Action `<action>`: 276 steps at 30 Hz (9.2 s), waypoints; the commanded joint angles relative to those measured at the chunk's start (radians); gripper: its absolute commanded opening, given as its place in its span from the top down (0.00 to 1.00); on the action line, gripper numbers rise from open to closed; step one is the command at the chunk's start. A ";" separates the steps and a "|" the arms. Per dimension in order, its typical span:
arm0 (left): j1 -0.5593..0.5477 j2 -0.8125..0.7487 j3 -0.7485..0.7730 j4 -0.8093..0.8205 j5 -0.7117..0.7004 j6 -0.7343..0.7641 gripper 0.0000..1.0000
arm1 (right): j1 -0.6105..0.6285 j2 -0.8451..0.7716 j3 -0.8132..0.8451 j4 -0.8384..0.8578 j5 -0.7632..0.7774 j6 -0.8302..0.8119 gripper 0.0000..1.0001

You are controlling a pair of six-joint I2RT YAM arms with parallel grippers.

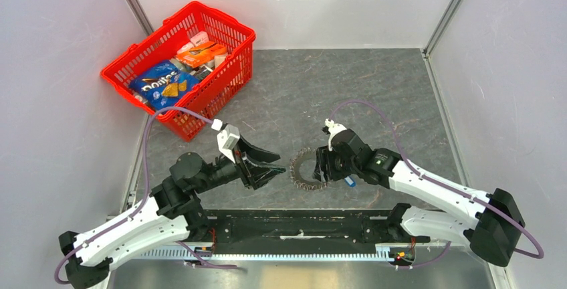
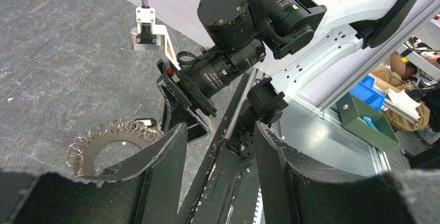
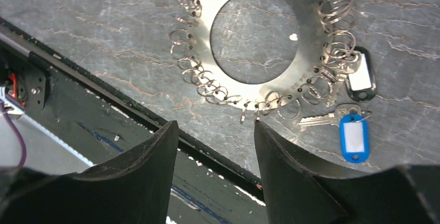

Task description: Put the keys on the keyring

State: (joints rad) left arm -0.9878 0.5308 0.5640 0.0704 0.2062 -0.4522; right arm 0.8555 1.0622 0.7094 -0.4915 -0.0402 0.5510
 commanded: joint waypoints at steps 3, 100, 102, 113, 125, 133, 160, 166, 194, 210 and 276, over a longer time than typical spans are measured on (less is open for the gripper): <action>0.001 0.041 0.029 0.066 -0.025 0.042 0.43 | 0.004 0.021 -0.011 0.008 0.136 0.064 0.38; 0.001 0.099 -0.017 0.124 -0.060 0.084 0.36 | -0.049 0.741 0.413 0.324 -0.083 -0.128 0.44; 0.001 0.097 -0.017 0.124 -0.059 0.083 0.36 | -0.050 0.747 0.424 0.318 -0.081 -0.131 0.43; 0.001 0.086 -0.022 0.121 -0.062 0.084 0.36 | -0.049 0.627 0.384 0.326 0.026 -0.156 0.41; 0.001 0.077 -0.022 0.121 -0.060 0.080 0.36 | -0.054 0.661 0.407 0.267 0.097 -0.181 0.51; 0.002 0.079 -0.020 0.120 -0.060 0.080 0.36 | -0.055 0.651 0.380 0.288 -0.011 -0.202 0.54; 0.002 0.071 -0.024 0.118 -0.062 0.080 0.36 | -0.049 0.669 0.364 0.257 -0.035 -0.267 0.69; 0.001 0.071 -0.023 0.118 -0.064 0.080 0.36 | -0.036 0.670 0.356 0.243 -0.007 -0.281 0.68; 0.001 0.061 -0.029 0.115 -0.070 0.082 0.36 | -0.017 0.719 0.433 0.238 0.023 -0.302 0.65; 0.002 0.063 -0.029 0.114 -0.073 0.082 0.36 | -0.017 0.749 0.449 0.230 0.067 -0.301 0.65; 0.001 0.059 -0.030 0.114 -0.065 0.080 0.35 | -0.016 0.700 0.400 0.208 -0.030 -0.292 0.72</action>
State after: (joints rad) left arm -0.9878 0.5926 0.5331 0.1589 0.1577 -0.4057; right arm 0.8341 1.8072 1.1038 -0.2779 -0.0746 0.2581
